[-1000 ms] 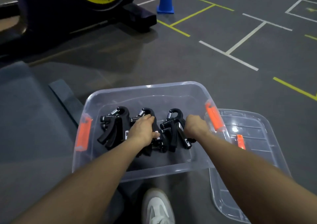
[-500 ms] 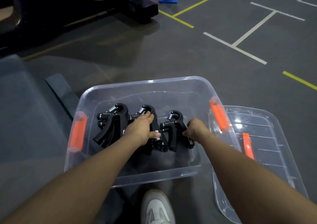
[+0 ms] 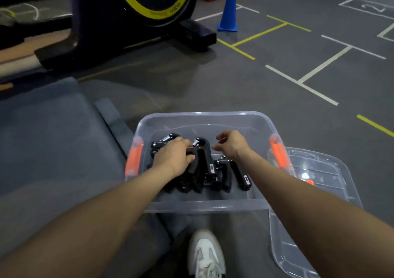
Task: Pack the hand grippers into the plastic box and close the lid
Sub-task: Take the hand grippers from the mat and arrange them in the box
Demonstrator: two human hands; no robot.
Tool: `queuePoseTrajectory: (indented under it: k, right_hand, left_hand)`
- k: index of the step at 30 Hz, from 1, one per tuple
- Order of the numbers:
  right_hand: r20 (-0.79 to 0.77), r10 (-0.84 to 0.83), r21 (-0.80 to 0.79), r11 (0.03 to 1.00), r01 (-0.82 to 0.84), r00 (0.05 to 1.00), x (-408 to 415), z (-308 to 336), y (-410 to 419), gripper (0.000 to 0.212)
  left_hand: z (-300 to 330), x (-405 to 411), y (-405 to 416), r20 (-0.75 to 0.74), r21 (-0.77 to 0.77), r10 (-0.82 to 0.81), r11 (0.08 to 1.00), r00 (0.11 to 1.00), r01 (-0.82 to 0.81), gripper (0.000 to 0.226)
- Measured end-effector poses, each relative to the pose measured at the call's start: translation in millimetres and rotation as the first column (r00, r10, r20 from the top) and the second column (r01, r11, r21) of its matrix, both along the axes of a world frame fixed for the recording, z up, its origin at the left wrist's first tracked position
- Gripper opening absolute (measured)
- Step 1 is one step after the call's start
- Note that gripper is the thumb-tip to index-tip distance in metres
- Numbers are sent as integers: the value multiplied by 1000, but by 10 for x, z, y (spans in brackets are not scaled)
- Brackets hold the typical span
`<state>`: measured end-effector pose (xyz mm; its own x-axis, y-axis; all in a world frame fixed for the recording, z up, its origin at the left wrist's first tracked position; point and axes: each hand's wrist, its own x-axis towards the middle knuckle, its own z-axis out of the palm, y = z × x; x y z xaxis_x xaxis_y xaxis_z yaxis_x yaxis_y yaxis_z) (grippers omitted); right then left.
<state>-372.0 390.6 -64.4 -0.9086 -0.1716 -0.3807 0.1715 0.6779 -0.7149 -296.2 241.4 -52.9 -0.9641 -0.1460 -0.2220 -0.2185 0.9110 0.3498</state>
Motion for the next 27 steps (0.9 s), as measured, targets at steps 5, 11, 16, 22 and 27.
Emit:
queuePoseTrajectory:
  k: [5,11,16,22,27]
  right_hand:
    - [-127,200,-15,979,-204,971,400,656,-892,36]
    - [-205,435,-31,893,-450,877,1185,1243,-2179,21]
    - [-166,560,-120,806,-580,812,2001,1360,-3199,24]
    - [-84,687,-168,704,-690,722,2995,1165,-4135,30]
    - [-49,781,-172,607,-776,623,3770,842,-4629,23]
  left_hand:
    - [588,508,-696,-95,33,217,976,972,-215,31]
    - [1075,1520,-1728,-167,87,448,894,878,-439,31]
    - [1153,2558,-2529,-163,115,654,756,739,-644,34]
    - [1004,3788,-3193,-136,136,816,577,561,-806,27]
    - [714,4617,-3498,-86,117,887,462,455,-879,29]
